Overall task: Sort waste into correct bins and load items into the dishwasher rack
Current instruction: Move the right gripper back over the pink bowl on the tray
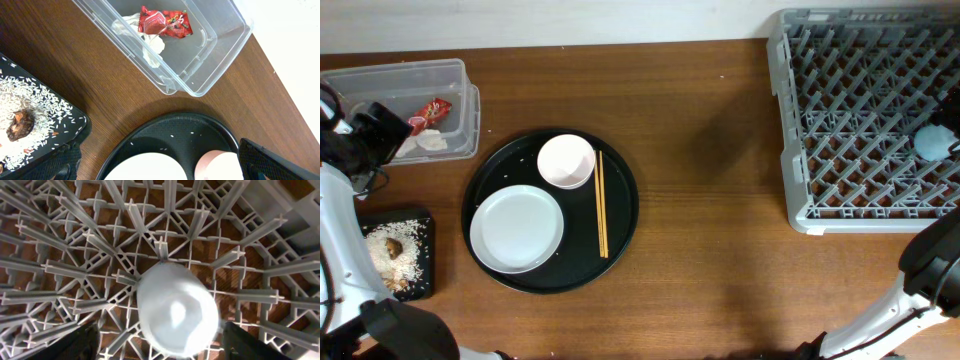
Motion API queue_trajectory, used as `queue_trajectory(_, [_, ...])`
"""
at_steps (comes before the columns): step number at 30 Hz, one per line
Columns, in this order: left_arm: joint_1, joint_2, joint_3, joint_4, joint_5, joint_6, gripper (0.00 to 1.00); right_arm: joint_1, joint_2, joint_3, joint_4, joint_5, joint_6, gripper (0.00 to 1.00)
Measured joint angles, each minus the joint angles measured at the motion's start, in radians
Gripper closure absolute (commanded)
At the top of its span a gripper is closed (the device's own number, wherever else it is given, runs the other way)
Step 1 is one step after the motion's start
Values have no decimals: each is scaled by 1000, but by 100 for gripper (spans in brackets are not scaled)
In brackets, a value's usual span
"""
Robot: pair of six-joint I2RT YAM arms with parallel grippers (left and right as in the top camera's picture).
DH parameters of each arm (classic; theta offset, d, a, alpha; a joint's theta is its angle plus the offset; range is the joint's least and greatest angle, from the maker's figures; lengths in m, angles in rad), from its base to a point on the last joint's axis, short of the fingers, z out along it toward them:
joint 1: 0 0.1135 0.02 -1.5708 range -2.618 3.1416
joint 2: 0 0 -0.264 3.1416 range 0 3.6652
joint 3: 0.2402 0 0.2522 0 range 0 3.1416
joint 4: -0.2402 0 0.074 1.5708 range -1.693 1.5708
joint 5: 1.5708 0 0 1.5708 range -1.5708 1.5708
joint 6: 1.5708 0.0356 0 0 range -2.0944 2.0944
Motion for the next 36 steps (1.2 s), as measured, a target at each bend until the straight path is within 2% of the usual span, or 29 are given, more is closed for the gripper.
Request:
queue_trajectory(3, [0,0,0,0,0,0,1,4,0,0,-21,-8,6,9])
queue_trajectory(5, [0,0,0,0,0,0,1,11,-6,0,-25,-30,13,2])
queue_trajectory(8, [0,0,0,0,0,0,1,44,-74,-1,-29,-137,52,2])
queue_trajectory(10, [0,0,0,0,0,0,1,73,-159,-2,-29,-288,66,2])
queue_trajectory(15, [0,0,0,0,0,0,1,204,-416,5,17,-808,85,1])
queue_trajectory(16, [0,0,0,0,0,0,1,262,-455,15,23,-913,86,9])
queue_trajectory(18, [0,0,0,0,0,0,1,368,-474,21,8,-985,89,24])
queue_trajectory(21, [0,0,0,0,0,0,1,591,-439,20,-55,-930,89,25])
queue_trajectory(28, [0,0,0,0,0,0,1,1083,-227,15,-77,-483,137,23])
queue_trajectory(33, [0,0,0,0,0,0,1,1347,-25,15,21,-262,185,24])
queue_trajectory(36, [0,0,0,0,0,0,1,1431,83,14,103,-207,193,24])
